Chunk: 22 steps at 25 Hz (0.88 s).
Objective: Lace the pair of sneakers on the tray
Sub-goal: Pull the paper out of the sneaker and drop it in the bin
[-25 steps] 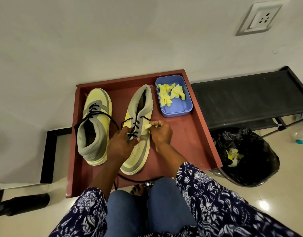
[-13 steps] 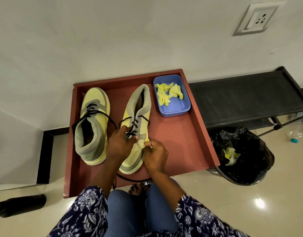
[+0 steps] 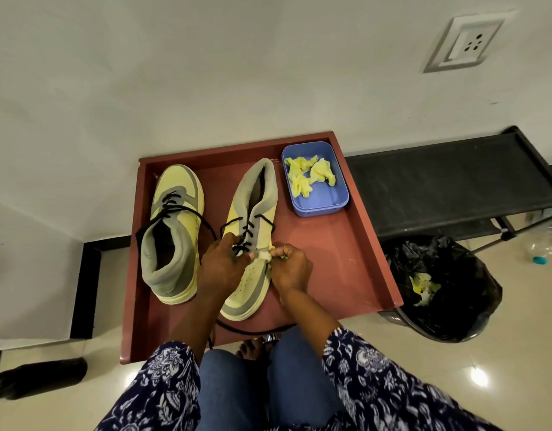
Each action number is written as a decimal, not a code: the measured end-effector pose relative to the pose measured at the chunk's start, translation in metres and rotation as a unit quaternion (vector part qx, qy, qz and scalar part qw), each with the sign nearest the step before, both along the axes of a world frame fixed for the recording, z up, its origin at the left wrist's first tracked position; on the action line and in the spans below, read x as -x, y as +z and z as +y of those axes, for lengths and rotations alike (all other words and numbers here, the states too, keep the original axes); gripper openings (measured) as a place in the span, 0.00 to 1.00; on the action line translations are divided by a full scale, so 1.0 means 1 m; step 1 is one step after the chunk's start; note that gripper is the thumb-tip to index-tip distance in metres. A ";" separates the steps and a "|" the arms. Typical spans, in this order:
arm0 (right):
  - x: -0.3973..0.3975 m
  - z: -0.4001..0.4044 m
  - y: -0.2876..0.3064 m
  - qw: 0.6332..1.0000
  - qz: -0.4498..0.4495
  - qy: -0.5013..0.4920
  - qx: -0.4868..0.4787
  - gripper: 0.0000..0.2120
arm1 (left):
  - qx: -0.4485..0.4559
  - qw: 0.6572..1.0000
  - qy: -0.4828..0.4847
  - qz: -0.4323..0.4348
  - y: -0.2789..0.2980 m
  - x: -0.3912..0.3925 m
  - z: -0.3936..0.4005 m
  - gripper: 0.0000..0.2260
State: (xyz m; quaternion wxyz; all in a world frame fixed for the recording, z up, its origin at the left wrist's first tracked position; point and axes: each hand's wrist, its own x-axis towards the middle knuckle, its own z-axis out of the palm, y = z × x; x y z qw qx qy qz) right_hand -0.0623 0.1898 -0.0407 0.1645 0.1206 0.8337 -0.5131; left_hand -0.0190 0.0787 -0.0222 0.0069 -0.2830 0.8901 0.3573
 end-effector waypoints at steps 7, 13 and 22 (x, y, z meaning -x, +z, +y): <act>0.026 -0.010 0.001 1.000 0.019 -0.004 0.023 0.10 | -0.006 1.000 -0.005 0.008 0.007 0.005 -0.004 0.15; -0.020 0.005 -0.007 0.998 0.017 0.050 0.013 0.08 | -0.049 0.998 -0.038 -0.021 0.011 -0.005 -0.014 0.14; -0.004 0.035 -0.004 0.981 -0.087 -0.083 0.152 0.13 | -0.065 0.992 -0.096 -0.050 0.025 -0.024 -0.023 0.09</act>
